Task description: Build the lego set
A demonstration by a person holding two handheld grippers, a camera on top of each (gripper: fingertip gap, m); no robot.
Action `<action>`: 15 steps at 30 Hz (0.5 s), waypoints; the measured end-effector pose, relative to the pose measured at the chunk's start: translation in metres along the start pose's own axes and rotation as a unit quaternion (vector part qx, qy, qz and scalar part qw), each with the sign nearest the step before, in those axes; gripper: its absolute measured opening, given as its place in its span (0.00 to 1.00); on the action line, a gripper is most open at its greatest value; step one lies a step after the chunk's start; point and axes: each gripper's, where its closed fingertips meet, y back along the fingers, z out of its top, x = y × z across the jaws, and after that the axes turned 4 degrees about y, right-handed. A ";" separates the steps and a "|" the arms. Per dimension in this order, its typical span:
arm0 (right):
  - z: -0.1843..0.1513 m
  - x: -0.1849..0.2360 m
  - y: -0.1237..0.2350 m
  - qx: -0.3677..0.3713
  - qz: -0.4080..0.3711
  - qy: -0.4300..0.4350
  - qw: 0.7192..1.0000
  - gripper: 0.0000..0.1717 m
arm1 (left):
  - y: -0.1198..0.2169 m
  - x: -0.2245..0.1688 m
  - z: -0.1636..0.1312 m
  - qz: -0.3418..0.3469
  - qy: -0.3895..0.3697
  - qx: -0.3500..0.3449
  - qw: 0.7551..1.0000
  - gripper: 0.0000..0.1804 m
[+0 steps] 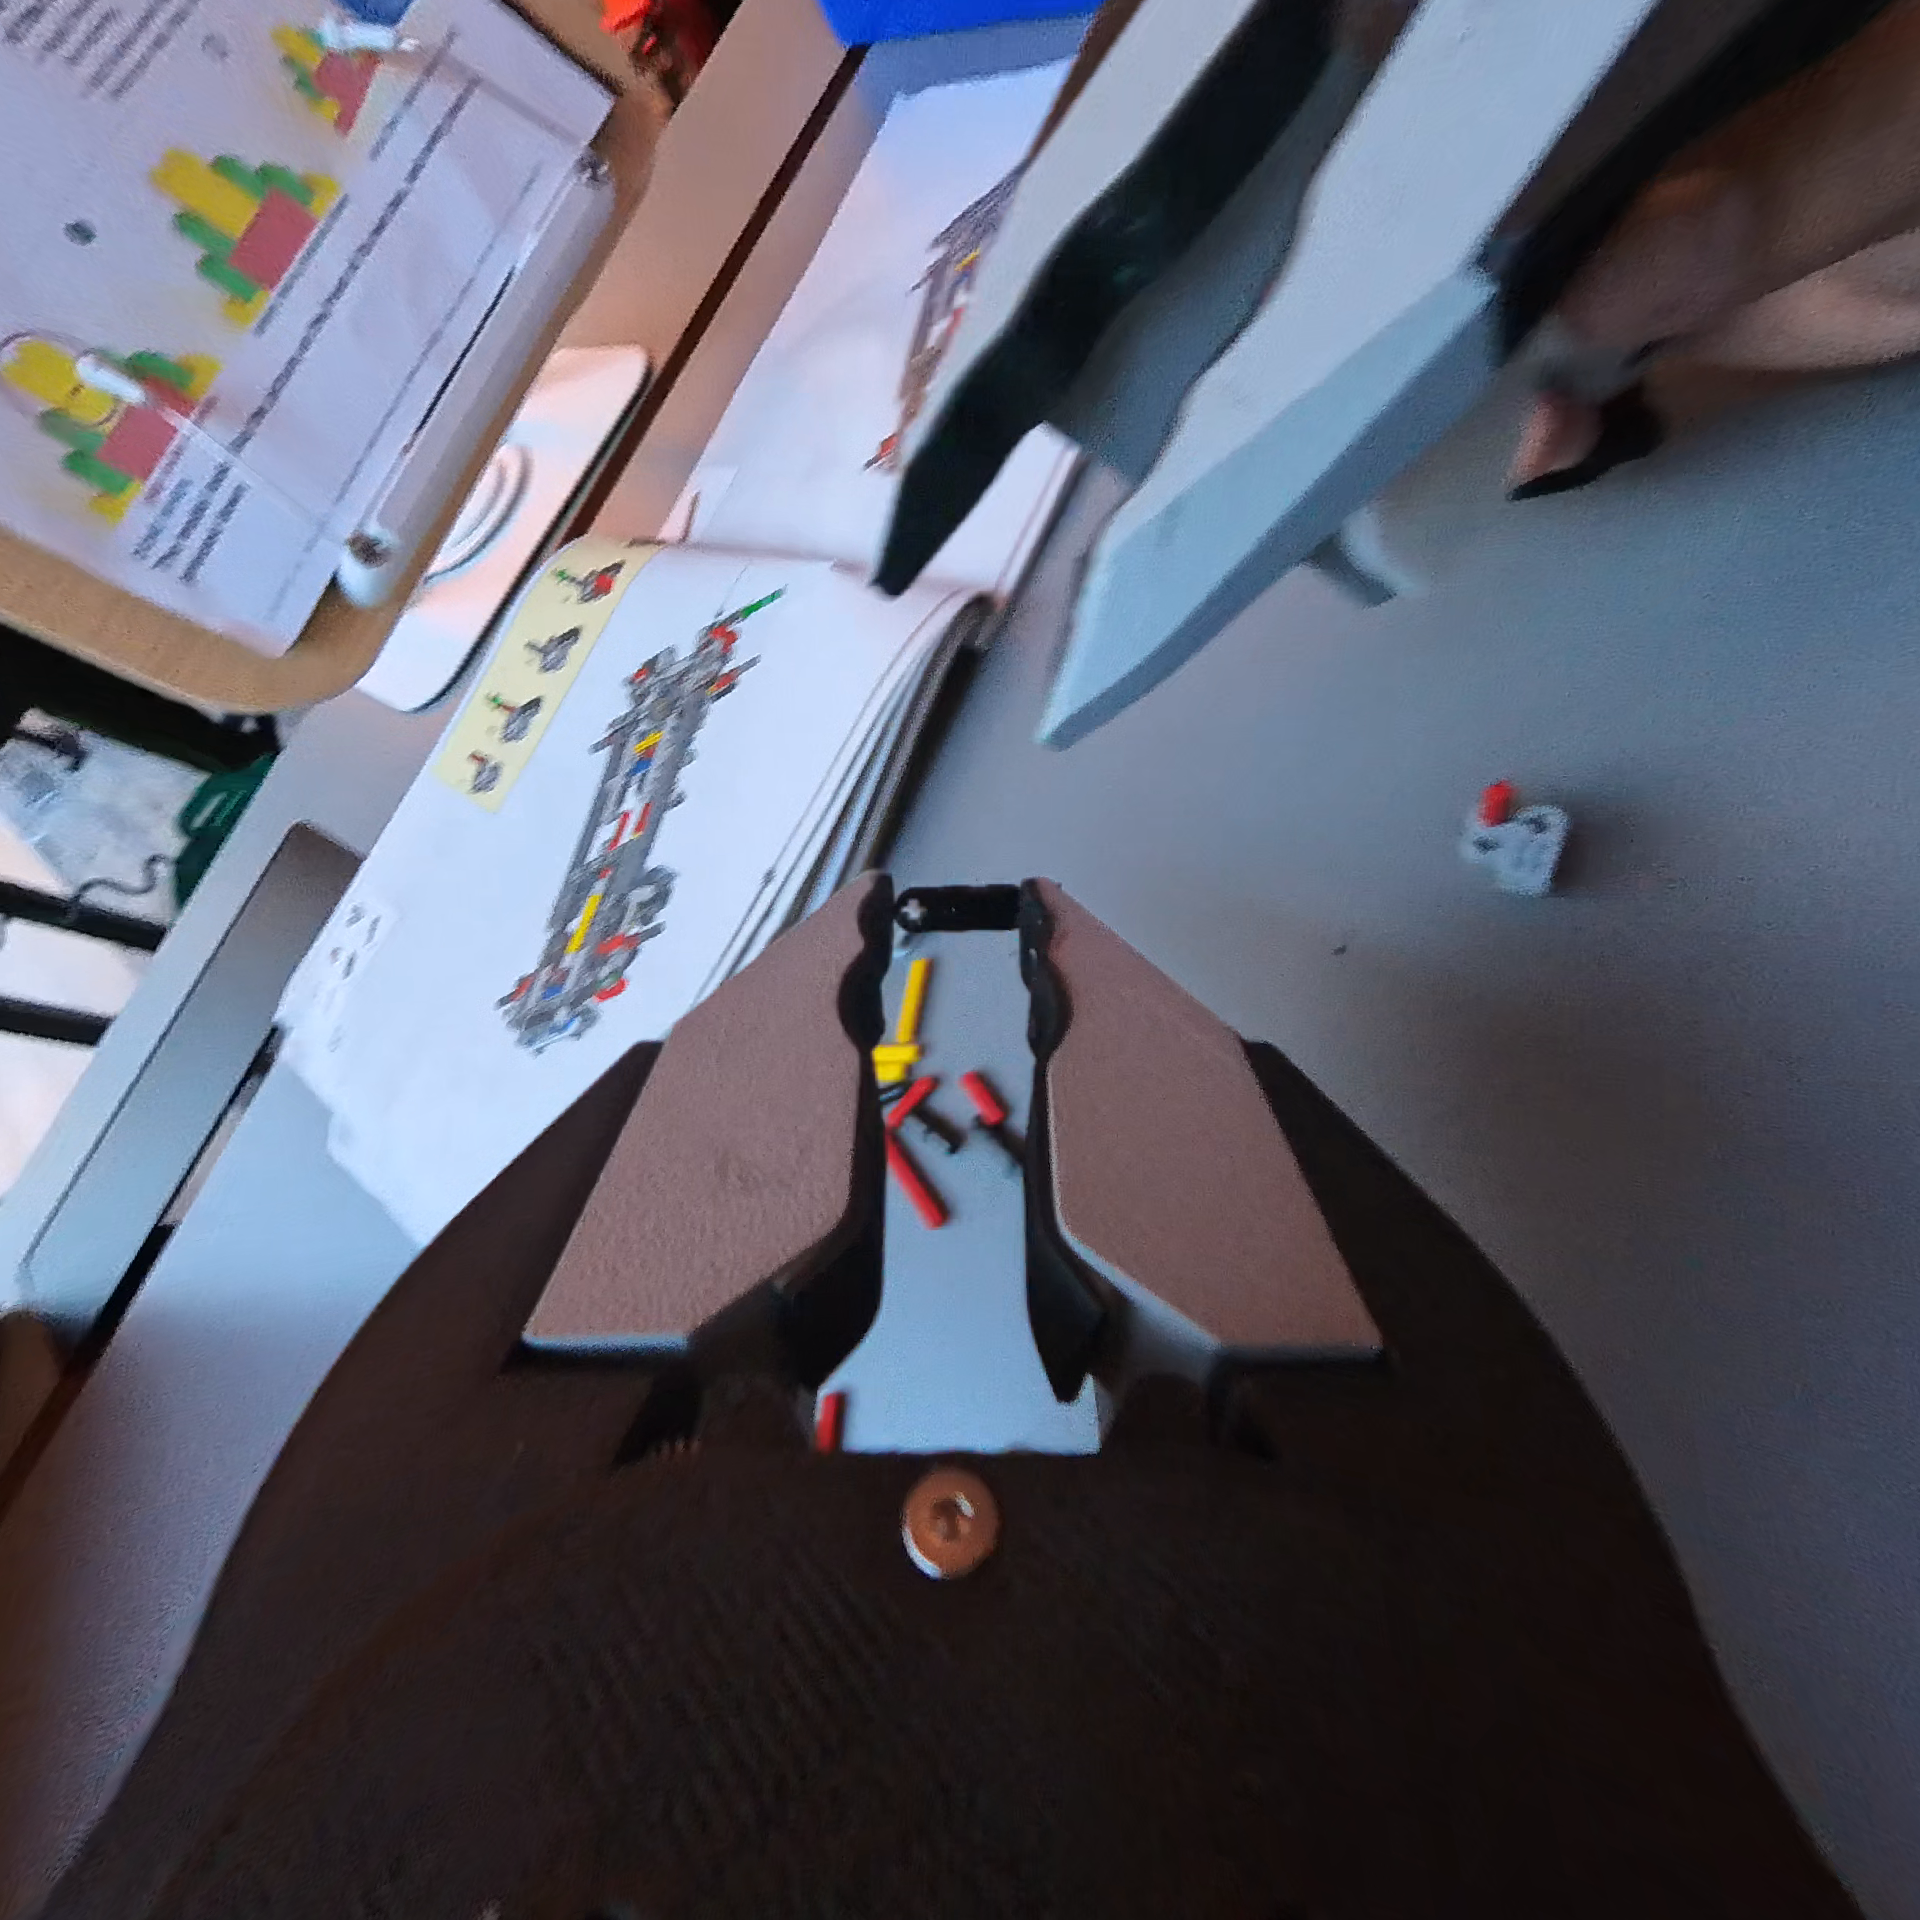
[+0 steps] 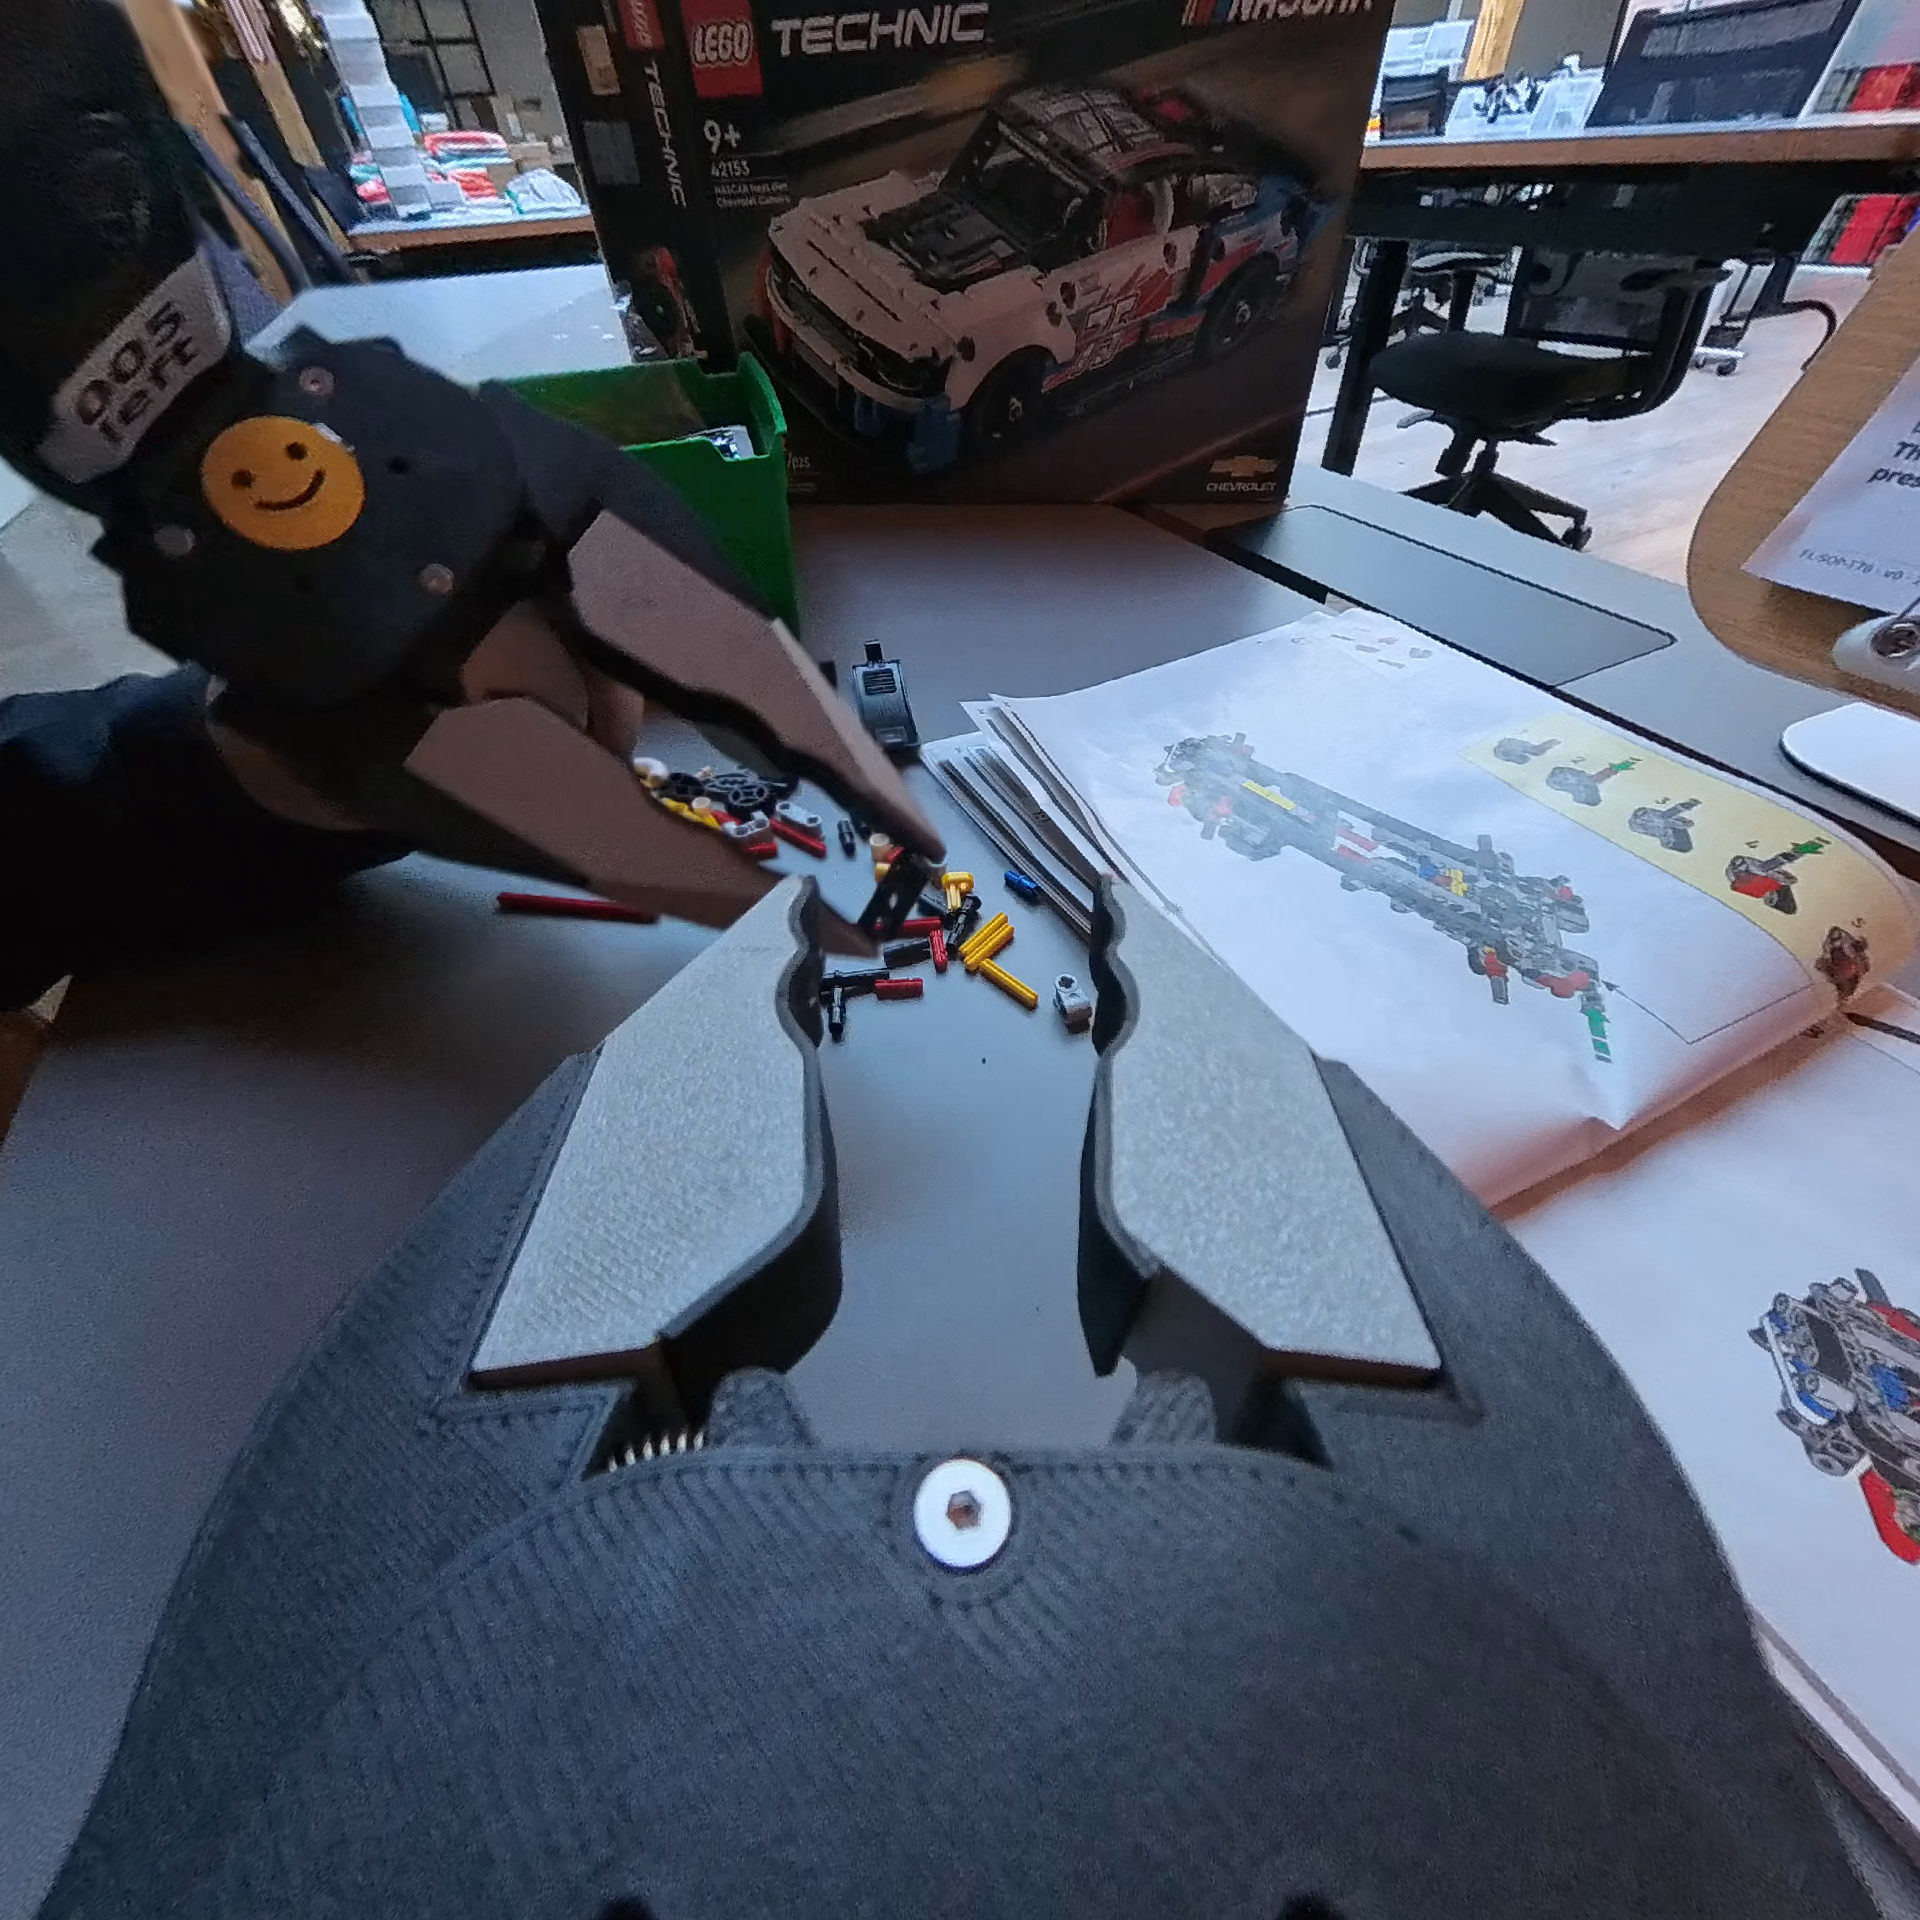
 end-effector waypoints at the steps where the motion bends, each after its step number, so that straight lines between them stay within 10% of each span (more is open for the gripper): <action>1: 0.000 0.000 0.000 -0.001 0.000 -0.002 1.000 0.28 | -0.001 -0.009 0.003 -0.015 0.004 -0.011 1.000 0.12; 15: 0.004 -0.007 -0.003 -0.013 -0.011 -0.006 1.000 0.22 | -0.013 -0.025 -0.020 -0.059 0.015 0.025 0.998 0.12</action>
